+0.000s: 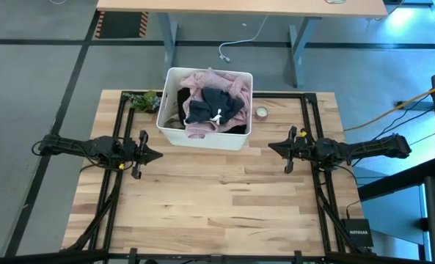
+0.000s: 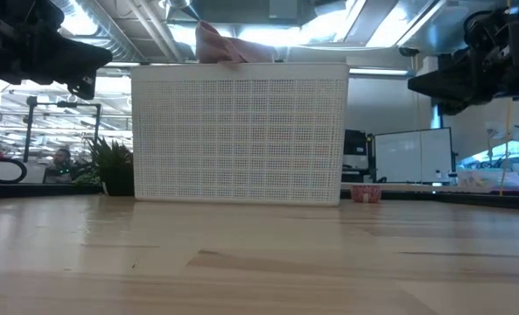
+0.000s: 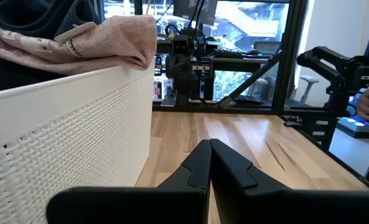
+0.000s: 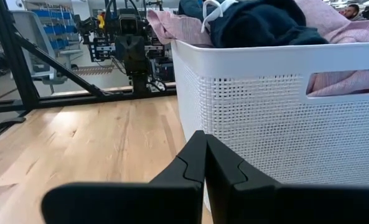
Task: Sort clothes
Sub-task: Return to Home Position
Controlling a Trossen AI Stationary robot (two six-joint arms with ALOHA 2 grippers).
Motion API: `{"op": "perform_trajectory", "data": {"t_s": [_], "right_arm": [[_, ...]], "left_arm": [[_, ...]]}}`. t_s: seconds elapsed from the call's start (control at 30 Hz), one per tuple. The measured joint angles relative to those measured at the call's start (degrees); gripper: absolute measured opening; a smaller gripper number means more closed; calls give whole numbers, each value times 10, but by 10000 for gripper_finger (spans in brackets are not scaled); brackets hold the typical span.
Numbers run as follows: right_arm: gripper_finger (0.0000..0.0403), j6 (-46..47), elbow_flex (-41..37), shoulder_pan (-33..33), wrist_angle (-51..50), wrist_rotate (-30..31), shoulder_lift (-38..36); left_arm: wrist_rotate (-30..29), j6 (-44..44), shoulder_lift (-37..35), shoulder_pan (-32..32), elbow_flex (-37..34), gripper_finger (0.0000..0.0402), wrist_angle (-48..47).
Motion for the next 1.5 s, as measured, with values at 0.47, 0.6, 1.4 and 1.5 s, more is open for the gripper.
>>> {"op": "perform_trajectory", "data": {"t_s": [0.47, 0.6, 1.4, 1.5], "right_arm": [[8, -37, 0, 0, -4, -45, -76], [8, -42, 0, 0, -81, -35, -156], [8, -44, 0, 0, -109, -81, -145], [8, -25, 0, 0, -109, -81, -145]], "left_arm": [[0, 0, 0, 0, 0, 1, 0], [0, 0, 0, 0, 0, 1, 0], [0, 0, 4, 0, 0, 1, 0], [0, 0, 4, 0, 0, 1, 0]]}}
